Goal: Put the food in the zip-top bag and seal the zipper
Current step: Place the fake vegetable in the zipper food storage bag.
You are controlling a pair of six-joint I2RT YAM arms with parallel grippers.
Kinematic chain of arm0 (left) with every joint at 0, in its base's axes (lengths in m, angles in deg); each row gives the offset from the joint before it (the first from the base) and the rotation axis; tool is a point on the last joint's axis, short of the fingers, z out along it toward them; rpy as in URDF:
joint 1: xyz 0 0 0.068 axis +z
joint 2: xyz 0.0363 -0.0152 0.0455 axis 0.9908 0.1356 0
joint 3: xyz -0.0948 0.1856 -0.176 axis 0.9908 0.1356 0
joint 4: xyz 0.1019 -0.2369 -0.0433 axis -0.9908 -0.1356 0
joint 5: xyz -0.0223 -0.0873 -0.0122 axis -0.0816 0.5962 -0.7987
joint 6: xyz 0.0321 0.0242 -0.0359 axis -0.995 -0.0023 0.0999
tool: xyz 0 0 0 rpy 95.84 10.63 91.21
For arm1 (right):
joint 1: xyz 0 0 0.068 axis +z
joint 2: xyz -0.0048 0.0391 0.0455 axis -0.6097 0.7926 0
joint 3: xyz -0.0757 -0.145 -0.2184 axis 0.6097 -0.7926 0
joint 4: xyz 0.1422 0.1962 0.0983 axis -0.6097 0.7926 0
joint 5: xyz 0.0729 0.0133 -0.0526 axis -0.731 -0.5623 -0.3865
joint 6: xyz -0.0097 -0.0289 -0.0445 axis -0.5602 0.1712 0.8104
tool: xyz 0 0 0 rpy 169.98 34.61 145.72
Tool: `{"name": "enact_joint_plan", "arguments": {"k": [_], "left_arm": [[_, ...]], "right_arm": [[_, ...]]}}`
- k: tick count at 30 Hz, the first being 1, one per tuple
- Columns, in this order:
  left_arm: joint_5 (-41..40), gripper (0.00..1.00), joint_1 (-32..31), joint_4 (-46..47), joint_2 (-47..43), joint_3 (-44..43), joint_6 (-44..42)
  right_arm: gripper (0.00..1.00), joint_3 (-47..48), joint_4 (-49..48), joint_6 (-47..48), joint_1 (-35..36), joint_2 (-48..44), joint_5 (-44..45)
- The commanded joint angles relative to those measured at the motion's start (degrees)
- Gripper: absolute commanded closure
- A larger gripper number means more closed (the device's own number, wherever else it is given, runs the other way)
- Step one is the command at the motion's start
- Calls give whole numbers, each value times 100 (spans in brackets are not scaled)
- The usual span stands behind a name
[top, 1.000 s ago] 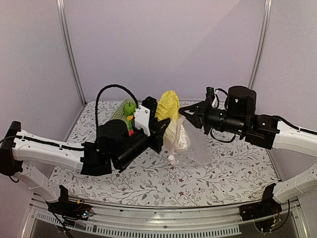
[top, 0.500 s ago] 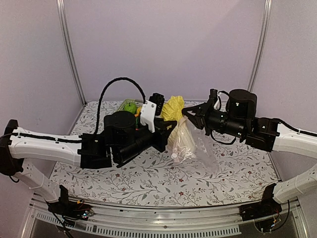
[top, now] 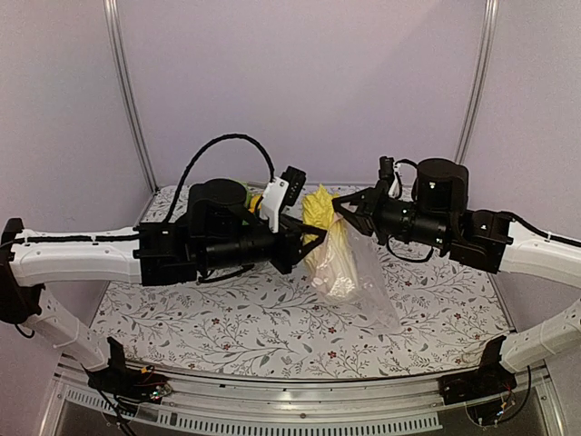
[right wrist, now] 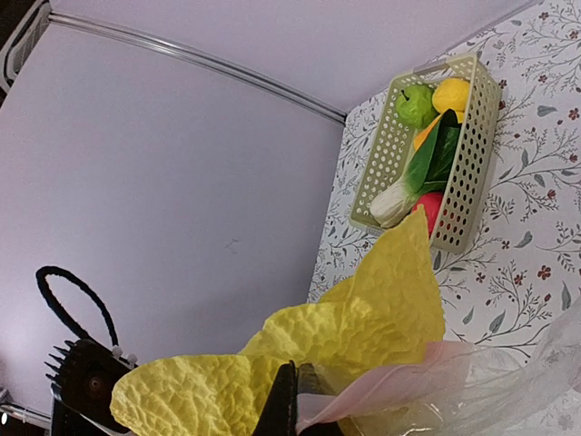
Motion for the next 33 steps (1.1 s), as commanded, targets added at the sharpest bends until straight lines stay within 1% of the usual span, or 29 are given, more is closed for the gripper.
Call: {"name": "enact_joint_plan", "arguments": {"k": [1,3,5,11,15,19,21,25,27,30,33], "left_arm": [[1352,99,244,-426,221,-416,247],[1622,99,406,-431,362,-527,377],[1837,99,533,-679,520,-656,472],[2090,99,675,-1091,912,-1071,447],[2256,98,734,-1047,1013,-1163,460],[2214,96,803,-943,953,-1111,474],[2188,93,861,-830,871,-1031,503],[2600,87,1004,-244,805,-921,667],[2792,80,1013,-164,814,-954,645],[2755,68,1017,-257,753,-966,592],[2554,62,1055,-427,592,-890,505]], "right_arm": [[100,383,-130,640,11,181,-668],[100,392,-135,788,12,198,-810],[100,385,-135,945,17,171,-940],[100,377,-106,1323,11,44,-1173],[100,427,-12,1488,12,4,-1211],[100,405,262,1556,10,-10,-1134],[100,363,317,1587,14,-29,-1086],[100,294,377,1615,13,-63,-1064],[100,240,427,1615,14,-91,-965],[100,135,507,1630,16,-173,-747],[100,-15,564,1659,14,-275,-420]]}}
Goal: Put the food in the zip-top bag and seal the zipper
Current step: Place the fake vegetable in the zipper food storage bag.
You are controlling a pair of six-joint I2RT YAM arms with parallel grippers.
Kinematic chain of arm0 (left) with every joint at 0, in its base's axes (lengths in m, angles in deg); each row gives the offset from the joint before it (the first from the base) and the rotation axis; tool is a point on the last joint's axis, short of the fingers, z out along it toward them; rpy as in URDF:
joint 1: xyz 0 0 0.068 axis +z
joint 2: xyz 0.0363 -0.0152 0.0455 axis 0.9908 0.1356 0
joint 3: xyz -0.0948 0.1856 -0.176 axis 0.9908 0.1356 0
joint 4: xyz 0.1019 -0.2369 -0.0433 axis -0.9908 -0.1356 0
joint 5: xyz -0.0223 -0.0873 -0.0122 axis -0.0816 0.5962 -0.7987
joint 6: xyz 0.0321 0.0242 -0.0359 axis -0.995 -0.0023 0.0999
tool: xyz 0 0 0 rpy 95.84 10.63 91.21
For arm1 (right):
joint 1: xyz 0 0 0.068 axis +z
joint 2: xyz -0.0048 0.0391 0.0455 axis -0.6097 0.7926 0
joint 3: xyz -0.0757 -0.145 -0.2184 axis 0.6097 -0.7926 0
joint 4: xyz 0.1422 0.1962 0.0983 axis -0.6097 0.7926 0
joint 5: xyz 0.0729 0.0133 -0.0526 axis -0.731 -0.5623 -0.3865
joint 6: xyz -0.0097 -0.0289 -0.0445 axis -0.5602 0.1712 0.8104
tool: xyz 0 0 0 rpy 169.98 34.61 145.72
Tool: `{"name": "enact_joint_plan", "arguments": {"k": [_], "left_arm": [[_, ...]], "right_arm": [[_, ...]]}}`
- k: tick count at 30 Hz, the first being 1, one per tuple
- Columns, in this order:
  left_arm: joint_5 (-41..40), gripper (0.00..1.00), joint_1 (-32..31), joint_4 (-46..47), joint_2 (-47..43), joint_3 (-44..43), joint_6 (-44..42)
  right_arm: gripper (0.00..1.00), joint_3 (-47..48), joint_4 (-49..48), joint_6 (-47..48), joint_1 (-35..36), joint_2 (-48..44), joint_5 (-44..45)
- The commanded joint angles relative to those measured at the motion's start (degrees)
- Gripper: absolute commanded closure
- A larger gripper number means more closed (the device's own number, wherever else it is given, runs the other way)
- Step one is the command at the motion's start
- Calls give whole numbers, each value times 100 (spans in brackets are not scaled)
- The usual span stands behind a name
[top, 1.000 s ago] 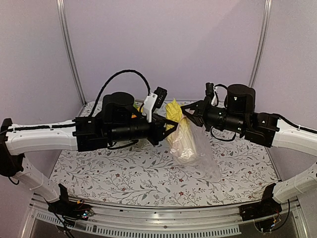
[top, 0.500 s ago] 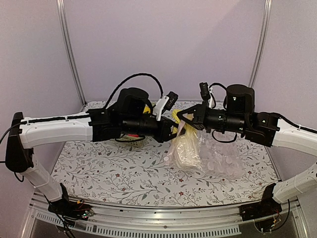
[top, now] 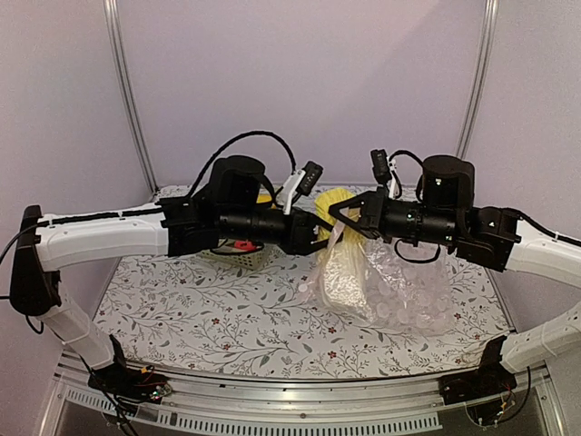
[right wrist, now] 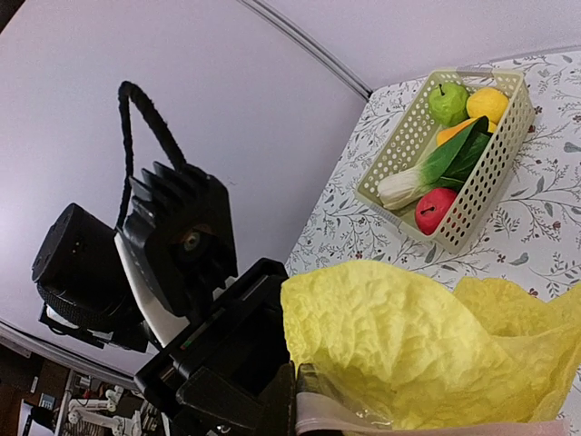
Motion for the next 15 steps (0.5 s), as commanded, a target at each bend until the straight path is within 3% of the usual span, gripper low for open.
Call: {"name": "enact_joint_plan", "arguments": {"k": [1,3,15], "left_arm": [[-50,60,115,-92,-386,118,-100],[-243,54,146,-298,-563,259,-135],[-684,43,238,-766,-1723,1110,6]], "right_arm": [[100,-242,215,118,44,-217,489],[100,-316,220,108,53,-256,606],[100,-406,-241,-60,46,90,359]]}}
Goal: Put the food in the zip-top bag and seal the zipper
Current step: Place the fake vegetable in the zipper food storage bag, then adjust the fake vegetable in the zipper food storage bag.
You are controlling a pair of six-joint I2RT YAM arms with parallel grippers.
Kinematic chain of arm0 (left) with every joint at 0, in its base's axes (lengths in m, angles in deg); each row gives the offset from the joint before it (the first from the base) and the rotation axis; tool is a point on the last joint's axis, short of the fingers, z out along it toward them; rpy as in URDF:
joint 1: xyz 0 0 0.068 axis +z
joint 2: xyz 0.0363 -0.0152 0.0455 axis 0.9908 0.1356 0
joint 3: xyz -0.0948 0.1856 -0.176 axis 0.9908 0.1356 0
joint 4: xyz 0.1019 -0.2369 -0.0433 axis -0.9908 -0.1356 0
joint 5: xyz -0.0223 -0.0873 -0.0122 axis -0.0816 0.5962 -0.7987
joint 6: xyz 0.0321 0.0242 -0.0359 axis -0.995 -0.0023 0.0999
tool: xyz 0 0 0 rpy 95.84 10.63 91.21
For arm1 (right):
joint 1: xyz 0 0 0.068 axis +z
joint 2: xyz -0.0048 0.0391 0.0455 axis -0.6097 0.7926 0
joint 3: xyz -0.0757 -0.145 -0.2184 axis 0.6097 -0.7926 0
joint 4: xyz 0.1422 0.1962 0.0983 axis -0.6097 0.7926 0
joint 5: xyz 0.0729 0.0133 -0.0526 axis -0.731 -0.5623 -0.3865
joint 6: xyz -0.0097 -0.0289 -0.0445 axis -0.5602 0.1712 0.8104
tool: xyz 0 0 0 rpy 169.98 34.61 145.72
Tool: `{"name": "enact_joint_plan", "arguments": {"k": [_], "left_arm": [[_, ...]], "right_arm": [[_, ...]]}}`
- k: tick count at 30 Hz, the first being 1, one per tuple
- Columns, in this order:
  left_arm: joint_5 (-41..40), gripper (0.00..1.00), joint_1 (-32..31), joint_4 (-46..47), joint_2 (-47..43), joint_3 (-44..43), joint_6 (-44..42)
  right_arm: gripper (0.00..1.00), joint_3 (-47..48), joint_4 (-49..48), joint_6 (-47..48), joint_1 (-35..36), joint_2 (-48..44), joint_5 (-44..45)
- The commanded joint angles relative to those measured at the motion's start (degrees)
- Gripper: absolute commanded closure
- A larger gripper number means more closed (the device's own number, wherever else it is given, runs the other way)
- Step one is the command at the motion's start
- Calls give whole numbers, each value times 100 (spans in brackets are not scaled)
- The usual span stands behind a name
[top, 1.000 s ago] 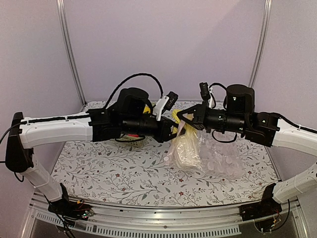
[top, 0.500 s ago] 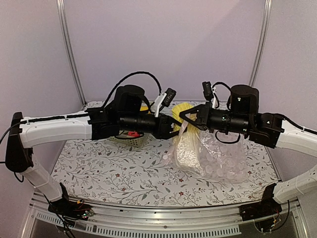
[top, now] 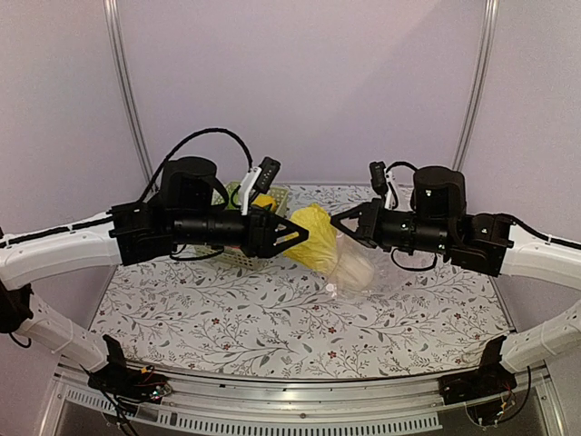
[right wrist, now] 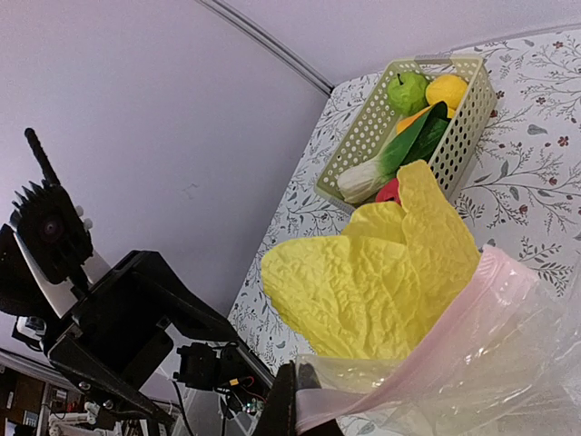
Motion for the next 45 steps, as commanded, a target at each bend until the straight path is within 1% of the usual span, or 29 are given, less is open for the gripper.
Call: {"name": "enact_joint_plan", "arguments": {"k": [1,3,6,9,11,13,15,18,21,24,29,31,34,37,42,45], "left_arm": [[-428,43,96,-370,-501,374,74],[-656,41,97,-326,-803,707,180],[-989,32,118,-145,-1163,1365,469],[-1113,27,153,-367,-1285,1737,659],[-1025,20,196,-438,-1327,1942,790],[-890,13,208,-208,-1424,2205,943],[-844,10,219,-48,-1502,2365,982],[-984,6,347,-133,-1489,2420,905],[-793,5,621,106,-1307,2534,1213],[-767,1,678,435,-988,2524,1461],[-965,1,712,269,-516,2230,1394],[-828,0,759,442,-289,2258,1435],[-365,1,775,1069,138,2231,1554],[-158,0,775,1496,419,2184,1623],[-256,0,799,1585,625,2057,1417],[-255,0,822,1567,893,1929,1309]], "right_arm": [[100,-130,-391,-101,17,143,-46],[100,-157,-403,-152,12,210,-28],[100,-162,-482,-184,16,375,-27],[100,-160,-612,-194,12,602,-106],[100,-171,-677,-194,17,723,-180],[100,-173,-754,-220,15,816,-273],[100,-168,-833,-216,13,902,-390],[100,-143,-915,-196,19,1060,-559],[100,-130,-956,-194,15,1214,-645],[100,-137,-986,-208,16,1336,-723],[100,-151,-1040,-233,11,1382,-796],[100,-146,-1041,-216,17,1376,-787],[100,-148,-1046,-203,13,1395,-812],[100,-146,-1061,-218,13,1431,-891],[100,-173,-1067,-223,15,1383,-950],[100,-163,-1063,-220,16,1371,-1029]]}}
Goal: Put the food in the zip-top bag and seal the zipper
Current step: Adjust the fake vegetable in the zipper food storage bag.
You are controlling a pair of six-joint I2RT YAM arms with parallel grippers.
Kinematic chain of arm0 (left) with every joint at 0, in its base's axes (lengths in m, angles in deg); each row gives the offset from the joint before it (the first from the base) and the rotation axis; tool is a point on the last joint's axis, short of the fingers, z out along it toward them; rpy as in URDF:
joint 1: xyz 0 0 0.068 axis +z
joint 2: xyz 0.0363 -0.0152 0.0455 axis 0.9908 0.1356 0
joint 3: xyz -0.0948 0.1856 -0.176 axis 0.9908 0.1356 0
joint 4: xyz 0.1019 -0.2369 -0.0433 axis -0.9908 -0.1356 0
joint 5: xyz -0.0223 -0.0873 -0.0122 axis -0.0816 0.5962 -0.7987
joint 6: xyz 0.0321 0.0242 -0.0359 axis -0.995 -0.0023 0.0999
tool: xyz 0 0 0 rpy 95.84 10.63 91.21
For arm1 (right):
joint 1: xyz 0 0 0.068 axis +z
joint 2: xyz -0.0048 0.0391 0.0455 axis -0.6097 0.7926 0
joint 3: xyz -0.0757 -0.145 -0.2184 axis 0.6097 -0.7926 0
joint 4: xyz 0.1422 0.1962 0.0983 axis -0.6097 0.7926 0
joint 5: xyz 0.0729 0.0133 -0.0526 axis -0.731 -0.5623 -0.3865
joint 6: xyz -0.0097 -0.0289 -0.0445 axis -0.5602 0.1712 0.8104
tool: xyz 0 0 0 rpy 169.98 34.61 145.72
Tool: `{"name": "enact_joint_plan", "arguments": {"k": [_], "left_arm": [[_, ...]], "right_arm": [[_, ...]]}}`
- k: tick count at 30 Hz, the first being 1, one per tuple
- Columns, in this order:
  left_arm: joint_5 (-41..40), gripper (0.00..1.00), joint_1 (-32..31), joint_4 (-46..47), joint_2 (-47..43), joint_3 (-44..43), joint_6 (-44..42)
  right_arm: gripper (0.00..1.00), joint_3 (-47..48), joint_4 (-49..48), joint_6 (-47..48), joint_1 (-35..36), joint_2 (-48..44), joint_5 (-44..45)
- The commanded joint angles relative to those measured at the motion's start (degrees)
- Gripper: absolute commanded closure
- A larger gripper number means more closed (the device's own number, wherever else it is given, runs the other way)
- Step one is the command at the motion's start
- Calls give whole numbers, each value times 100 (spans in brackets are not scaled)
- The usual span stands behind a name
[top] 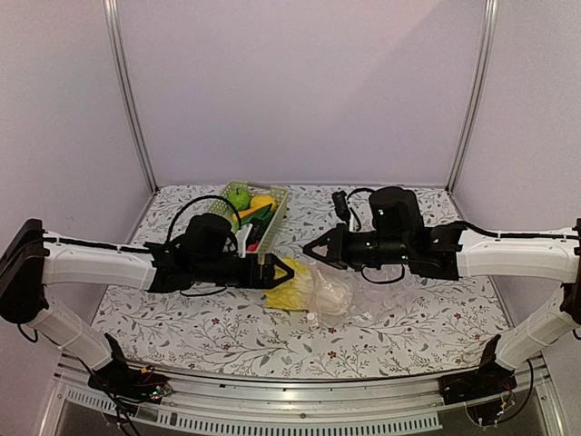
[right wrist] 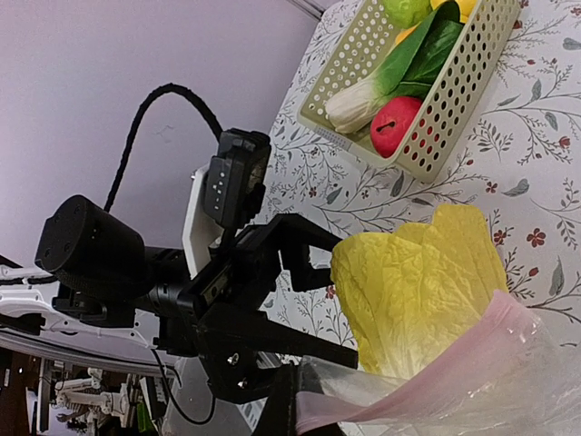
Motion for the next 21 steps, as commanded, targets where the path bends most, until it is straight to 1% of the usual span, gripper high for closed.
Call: {"name": "enact_joint_plan", "arguments": {"k": [1,3,4,6,9,11,12,16,21], "left_arm": [[92,0,126,219,385,-278,-221],[161,1,124,328,539,-294,-200],[244,3,126,419,602,-282,-129],[444,13,126,639,684,-258,-5],[682,44,126,997,673,-131,235],[708,67,126,1065,616,-70,338],[700,76,126,1050,577,-52,359],[698,100,126,1107,322,66,506],[524,100,111,1362,-159,207,851]], "right_arm": [[100,-3,-209,-29,13,5,-195],[100,-7,-223,-34,19,7,-219],[100,-15,-218,-42,12,7,-213],[100,-40,-211,-37,19,-13,-184],[100,-71,-214,-39,13,-35,-143],[100,-81,-212,-48,19,-45,-119],[100,-83,-212,-47,14,-45,-115],[100,-68,-210,-66,19,-62,-93],[100,-14,-209,-53,17,-47,-59]]}}
